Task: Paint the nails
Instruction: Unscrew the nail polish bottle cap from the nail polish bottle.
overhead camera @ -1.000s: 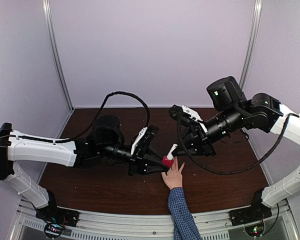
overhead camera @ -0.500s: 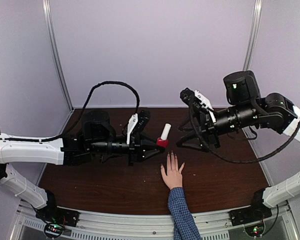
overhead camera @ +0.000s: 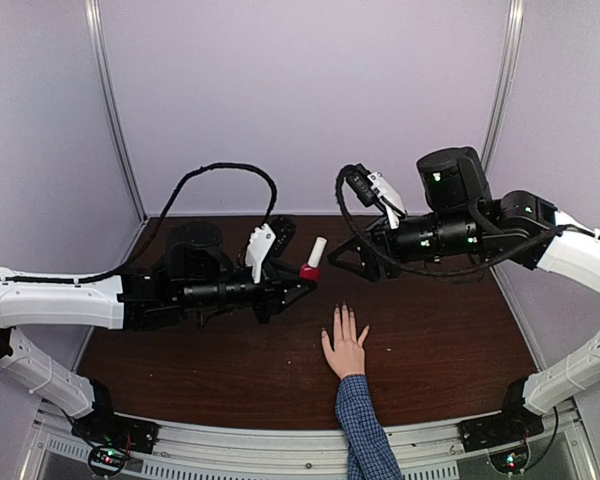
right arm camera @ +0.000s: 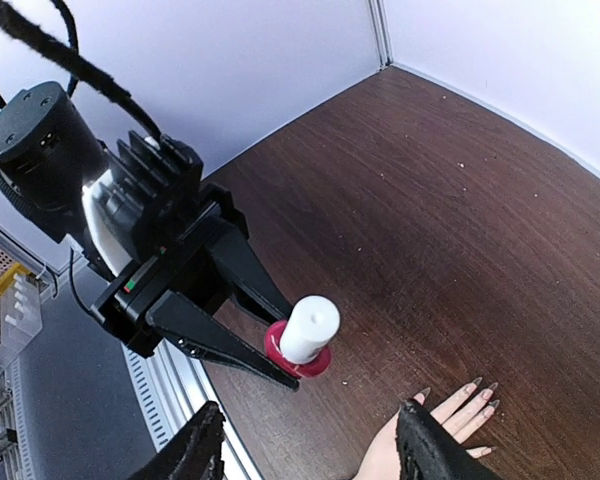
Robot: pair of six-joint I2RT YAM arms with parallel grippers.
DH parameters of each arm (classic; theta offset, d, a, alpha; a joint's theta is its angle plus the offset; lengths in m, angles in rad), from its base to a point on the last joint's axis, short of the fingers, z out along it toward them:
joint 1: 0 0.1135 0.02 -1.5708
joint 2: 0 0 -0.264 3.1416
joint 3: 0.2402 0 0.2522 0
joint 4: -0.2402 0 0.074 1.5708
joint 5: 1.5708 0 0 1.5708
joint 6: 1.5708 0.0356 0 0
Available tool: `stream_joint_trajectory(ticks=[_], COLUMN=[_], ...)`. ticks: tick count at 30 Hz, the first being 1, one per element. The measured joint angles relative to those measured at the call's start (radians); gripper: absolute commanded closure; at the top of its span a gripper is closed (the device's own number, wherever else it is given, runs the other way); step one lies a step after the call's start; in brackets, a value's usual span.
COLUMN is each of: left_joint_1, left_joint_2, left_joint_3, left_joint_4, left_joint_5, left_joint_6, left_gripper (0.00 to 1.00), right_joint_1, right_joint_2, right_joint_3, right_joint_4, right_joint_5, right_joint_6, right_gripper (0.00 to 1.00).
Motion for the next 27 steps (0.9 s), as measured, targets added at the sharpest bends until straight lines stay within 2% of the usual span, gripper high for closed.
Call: stream_joint_trajectory(ticks=[5, 12, 17, 21, 27], left_joint_1=[0.0, 0.0, 0.0, 0.0, 0.001], left_joint_2=[0.013, 0.027, 0.028, 0.028, 0.026], left_joint_3=[0.005, 0.005, 0.005, 0.005, -0.001], left_joint_4=[-0.011, -0.02, -0.023, -0.024, -0.014], left_joint_5=[-0.013, -0.013, -0.013, -0.006, 0.02], left_joint_6=[0.004, 0.019, 0.031, 0.038, 0.038], left_gripper=[1.0, 1.0, 1.0, 1.0, 1.0], right_joint_1=[0.0, 0.0, 0.0, -0.005, -0.008], right_joint_2=[0.044, 0.094, 0.105, 0.106, 0.106], right_joint_3=[0.0, 0.0, 0.0, -0.001, -0.002], right_joint_4=[0.038, 0.082, 0.101, 0.1, 0.1], right_joint_5=[0.003, -0.008, -0.017, -0.016, -0.032], right_joint_6=[0.067, 0.144, 0.167, 0.173, 0.146], right_gripper=[0.49, 0.62, 0.81, 0.92, 0.97])
